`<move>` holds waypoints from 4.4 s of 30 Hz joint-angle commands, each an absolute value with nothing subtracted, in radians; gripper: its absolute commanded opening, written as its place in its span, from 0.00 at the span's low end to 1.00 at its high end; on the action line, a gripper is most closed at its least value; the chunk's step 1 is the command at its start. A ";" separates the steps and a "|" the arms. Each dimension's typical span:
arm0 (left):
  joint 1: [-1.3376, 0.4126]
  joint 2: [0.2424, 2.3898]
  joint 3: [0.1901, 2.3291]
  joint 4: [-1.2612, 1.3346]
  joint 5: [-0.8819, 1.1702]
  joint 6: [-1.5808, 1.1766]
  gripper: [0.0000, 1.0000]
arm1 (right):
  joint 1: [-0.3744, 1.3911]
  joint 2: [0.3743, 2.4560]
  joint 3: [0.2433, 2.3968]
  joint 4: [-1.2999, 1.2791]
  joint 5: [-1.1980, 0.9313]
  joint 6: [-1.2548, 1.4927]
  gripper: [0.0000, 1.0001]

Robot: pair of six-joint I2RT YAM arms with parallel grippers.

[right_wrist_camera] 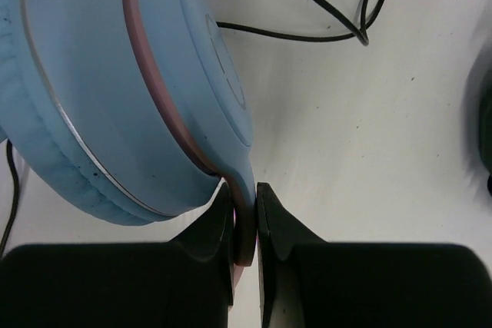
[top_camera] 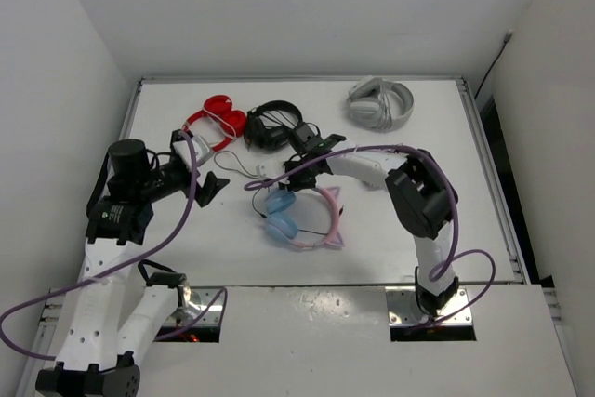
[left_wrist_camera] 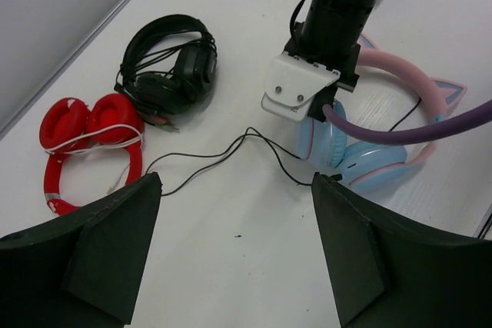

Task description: Wrap the headphones

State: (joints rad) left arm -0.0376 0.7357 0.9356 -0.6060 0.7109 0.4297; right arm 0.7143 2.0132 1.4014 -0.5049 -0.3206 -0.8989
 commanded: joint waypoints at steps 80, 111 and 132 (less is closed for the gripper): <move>-0.031 0.606 0.770 -0.344 0.399 0.314 0.86 | 0.736 1.784 0.939 -0.304 0.097 0.535 0.00; -0.064 0.537 0.607 -0.356 0.632 0.117 0.86 | 0.200 1.520 1.379 -0.503 -0.172 0.316 0.00; -0.555 0.767 0.483 -0.112 0.063 -0.251 0.76 | 0.160 1.529 1.454 -0.474 -0.129 0.437 0.00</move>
